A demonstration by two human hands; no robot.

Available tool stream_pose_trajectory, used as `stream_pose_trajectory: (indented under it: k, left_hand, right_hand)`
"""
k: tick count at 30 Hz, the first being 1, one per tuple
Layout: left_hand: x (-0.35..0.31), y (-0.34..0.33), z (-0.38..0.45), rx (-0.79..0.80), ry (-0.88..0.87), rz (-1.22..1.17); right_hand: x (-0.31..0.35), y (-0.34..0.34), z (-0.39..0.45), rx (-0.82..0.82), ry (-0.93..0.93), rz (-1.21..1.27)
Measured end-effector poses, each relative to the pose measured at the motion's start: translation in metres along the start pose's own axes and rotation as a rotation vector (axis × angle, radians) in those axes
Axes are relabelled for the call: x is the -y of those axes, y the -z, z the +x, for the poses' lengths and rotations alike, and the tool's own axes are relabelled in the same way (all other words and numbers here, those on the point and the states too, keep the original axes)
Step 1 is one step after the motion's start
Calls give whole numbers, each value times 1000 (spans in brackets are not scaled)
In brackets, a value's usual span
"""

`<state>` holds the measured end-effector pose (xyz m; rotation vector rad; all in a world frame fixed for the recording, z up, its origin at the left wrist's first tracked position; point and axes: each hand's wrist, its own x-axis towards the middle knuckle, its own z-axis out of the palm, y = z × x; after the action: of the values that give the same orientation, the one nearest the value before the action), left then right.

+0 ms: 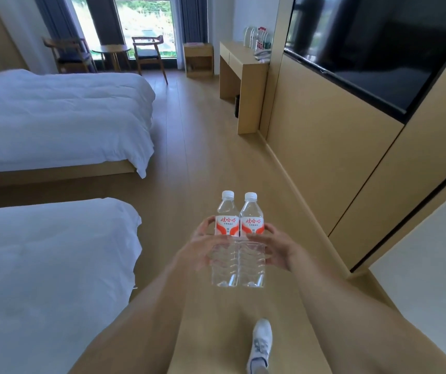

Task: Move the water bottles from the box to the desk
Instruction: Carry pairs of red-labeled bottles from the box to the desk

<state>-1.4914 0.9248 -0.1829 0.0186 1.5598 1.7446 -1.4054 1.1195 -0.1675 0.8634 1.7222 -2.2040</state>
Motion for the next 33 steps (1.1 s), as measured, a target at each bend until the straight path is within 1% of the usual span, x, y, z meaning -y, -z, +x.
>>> stream_pose_trajectory:
  k: [3,8,11,16,22,26,33]
  left_hand:
    - [-24,5,46,-43,-32,-6]
    - [-84,-3,119,-192,-73,-1]
    - [-121,-10,157,-214,-116,-45]
    - [-171,-14,214,-220,-178,-46]
    - [-215,-2,282,-204,-188,-64]
    - [-241,18,334,-203,-189,-79]
    - [-306,71,449,-143,-213,-106]
  right_hand:
    - [30,7,49,34,14,-7]
    - [99,23,131,108,24,-18]
    - [144,34,175,158,35,-30]
    - [210,49,239,222,50,-60]
    - [256,55,308,256,43,-51]
    - [285,48,359,229,47,-34]
    - [359,25,463,152,79,-64]
